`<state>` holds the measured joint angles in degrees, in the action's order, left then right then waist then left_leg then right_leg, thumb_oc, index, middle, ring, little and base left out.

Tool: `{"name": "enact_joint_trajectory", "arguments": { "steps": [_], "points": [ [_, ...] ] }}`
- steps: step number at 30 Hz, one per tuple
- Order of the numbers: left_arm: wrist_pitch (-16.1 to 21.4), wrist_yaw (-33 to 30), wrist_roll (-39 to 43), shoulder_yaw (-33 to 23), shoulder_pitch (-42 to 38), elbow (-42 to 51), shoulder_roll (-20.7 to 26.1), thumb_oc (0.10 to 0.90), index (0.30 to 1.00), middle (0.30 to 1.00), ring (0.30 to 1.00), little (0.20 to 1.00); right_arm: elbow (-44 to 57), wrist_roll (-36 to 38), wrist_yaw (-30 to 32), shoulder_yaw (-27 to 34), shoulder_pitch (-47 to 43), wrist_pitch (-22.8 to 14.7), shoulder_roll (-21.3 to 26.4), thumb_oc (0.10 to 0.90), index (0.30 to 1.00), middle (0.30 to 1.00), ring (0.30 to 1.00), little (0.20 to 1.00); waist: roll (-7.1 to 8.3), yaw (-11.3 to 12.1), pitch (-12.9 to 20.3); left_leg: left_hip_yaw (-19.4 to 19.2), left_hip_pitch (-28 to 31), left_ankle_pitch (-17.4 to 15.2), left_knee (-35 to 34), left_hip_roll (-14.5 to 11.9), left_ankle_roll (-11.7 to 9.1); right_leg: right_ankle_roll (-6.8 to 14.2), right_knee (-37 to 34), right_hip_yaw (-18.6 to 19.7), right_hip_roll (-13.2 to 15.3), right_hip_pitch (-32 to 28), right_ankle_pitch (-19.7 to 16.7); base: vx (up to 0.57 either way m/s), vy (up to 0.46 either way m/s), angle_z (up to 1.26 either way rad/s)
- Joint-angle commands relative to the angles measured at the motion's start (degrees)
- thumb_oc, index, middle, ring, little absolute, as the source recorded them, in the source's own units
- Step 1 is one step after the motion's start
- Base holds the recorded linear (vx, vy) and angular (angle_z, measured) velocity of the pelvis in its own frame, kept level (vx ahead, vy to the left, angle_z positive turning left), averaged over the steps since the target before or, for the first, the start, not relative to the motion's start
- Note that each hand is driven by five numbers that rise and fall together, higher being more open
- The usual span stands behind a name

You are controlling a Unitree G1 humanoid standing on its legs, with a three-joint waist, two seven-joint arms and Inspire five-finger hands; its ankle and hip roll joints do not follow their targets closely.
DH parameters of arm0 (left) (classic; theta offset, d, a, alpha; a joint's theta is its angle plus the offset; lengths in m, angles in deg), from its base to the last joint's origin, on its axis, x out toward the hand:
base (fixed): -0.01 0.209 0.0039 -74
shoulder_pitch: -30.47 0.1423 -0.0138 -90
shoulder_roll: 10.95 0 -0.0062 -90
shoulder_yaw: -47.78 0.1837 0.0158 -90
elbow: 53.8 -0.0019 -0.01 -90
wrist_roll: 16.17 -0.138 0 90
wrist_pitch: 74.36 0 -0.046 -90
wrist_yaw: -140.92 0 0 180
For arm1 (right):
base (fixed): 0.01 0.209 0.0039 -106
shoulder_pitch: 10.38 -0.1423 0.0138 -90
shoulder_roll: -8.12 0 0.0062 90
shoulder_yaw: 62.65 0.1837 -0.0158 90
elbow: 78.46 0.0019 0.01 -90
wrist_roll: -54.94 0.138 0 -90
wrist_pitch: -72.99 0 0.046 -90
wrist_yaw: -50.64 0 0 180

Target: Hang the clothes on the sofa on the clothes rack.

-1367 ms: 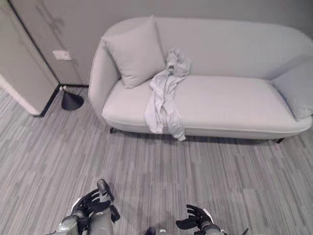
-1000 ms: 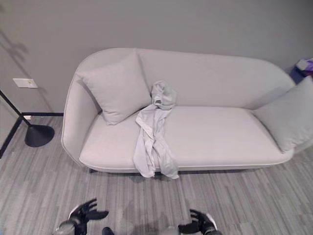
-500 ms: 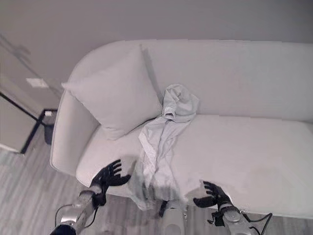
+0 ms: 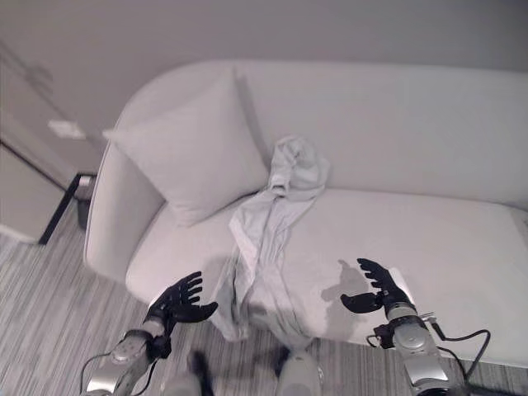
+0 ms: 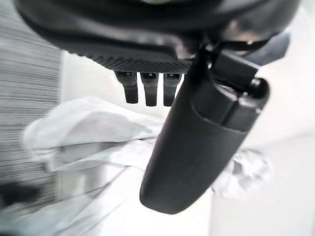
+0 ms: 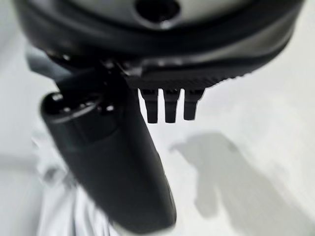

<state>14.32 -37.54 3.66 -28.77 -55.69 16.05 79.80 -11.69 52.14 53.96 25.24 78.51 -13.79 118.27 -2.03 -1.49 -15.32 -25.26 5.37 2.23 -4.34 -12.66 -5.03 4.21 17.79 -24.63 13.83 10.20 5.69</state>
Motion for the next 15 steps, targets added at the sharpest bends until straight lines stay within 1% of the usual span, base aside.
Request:
{"name": "enact_joint_trajectory", "arguments": {
  "steps": [1, 2, 3, 4, 6, 7, 8, 10, 15],
  "points": [
    [5.5, 1.0, -0.2, -0.5, -5.0, 9.2, 2.8, 0.800, 0.900, 0.900, 0.900, 0.900, 3.3, -4.8, 3.7, -0.8, -8.1, -3.2, 1.8, 0.800, 0.900, 0.900, 0.900, 0.900, 3.73, 1.7, -0.7, -2.9, 1.5, -7.6, -0.7, 4.5, 1.0, 5.8, -16.9, -2.0, 4.6, -9.8, -8.3, 0.03, 0.084, -0.86],
    [5.7, 1.0, -0.8, 0.5, -7.0, 9.5, 3.2, 0.800, 0.900, 0.900, 0.900, 0.900, 3.6, -4.9, 4.2, -1.3, -10.3, -3.1, 2.2, 0.800, 0.900, 0.900, 0.900, 0.900, 3.53, 1.9, -1.1, -3.3, 1.8, -7.7, -0.7, 4.5, 1.2, 6.3, -15.7, -1.7, 6.1, -9.2, -8.8, 0.04, 0.023, -0.69],
    [5.8, 0.9, -0.9, 0.9, -8.0, 9.8, 3.3, 0.800, 0.900, 0.900, 0.900, 0.900, 3.7, -4.9, 4.5, -1.6, -11.6, -3.0, 2.4, 0.800, 0.900, 0.900, 0.900, 0.900, 3.52, 2.1, -1.3, -3.5, 1.9, -8.0, -0.7, 4.4, 1.2, 6.5, -16.2, -1.7, 6.8, -9.0, -9.5, 0.03, -0.049, -0.18],
    [5.9, 0.8, -1.4, 1.5, -10.0, 10.1, 3.9, 0.800, 0.900, 0.900, 0.900, 0.900, 3.4, -5.7, 4.6, -2.8, -14.6, -2.9, 3.4, 0.800, 0.900, 0.900, 0.900, 0.900, 3.58, 2.6, -1.6, -4.1, 1.9, -8.3, -0.7, 4.0, 1.0, 7.2, -17.2, -2.8, 8.5, -8.3, -12.1, 0.01, -0.088, -0.01],
    [6.1, 1.1, -2.2, 2.4, -12.0, 10.9, 4.5, 0.800, 0.900, 0.900, 0.900, 0.900, 3.6, -5.7, 5.1, -4.4, -17.6, -3.1, 3.8, 0.800, 0.900, 0.900, 0.900, 0.900, 3.88, 3.6, -1.2, -4.9, 1.8, -8.1, -0.7, 4.0, 0.5, 7.1, -20.2, -6.3, 8.6, -9.6, -12.7, 0.02, -0.087, -0.23],
    [6.2, 1.2, -2.8, 2.5, -12.7, 11.6, 4.8, 0.800, 0.900, 0.900, 0.900, 0.900, 4.1, -5.2, 5.1, -4.9, -18.8, -3.0, 3.6, 0.800, 0.900, 0.900, 0.900, 0.900, 4.24, 3.7, -0.7, -5.4, 1.9, -7.9, -0.7, 4.2, 0.3, 7.2, -22.2, -7.7, 8.3, -10.7, -13.1, 0.06, -0.086, -0.48],
    [6.2, 1.5, -3.3, 3.1, -13.2, 12.0, 5.1, 0.800, 0.900, 0.900, 0.900, 0.900, 4.4, -5.1, 5.0, -5.5, -19.4, -3.1, 3.9, 0.800, 0.900, 0.900, 0.900, 0.900, 4.50, 3.8, -0.4, -5.6, 1.9, -7.5, -0.7, 4.1, 0.0, 7.1, -22.5, -7.9, 8.0, -10.8, -12.5, 0.09, -0.120, -0.34],
    [6.5, 1.5, -3.8, 2.9, -14.3, 12.2, 5.1, 0.800, 0.900, 0.900, 0.900, 0.900, 6.1, -4.9, 4.8, -5.9, -20.6, -3.4, 4.5, 0.800, 0.900, 0.900, 0.900, 0.900, 4.56, 3.4, 0.1, -5.7, 1.9, -7.1, -0.7, 3.6, -0.4, 6.9, -22.8, -6.8, 6.8, -10.6, -11.8, 0.10, -0.158, -0.06],
    [7.2, 1.4, -5.6, 2.7, -15.9, 14.5, 5.4, 0.800, 0.900, 0.900, 0.900, 0.900, 11.2, -5.0, 3.3, -6.1, -20.6, -4.7, 7.1, 0.800, 0.900, 0.900, 0.900, 0.900, 3.67, 2.6, 0.5, -5.6, 3.3, -6.6, -0.2, 3.1, -1.2, 6.0, -22.8, -6.7, 4.3, -12.5, -9.8, 0.11, -0.163, -0.05]
  ]
}}
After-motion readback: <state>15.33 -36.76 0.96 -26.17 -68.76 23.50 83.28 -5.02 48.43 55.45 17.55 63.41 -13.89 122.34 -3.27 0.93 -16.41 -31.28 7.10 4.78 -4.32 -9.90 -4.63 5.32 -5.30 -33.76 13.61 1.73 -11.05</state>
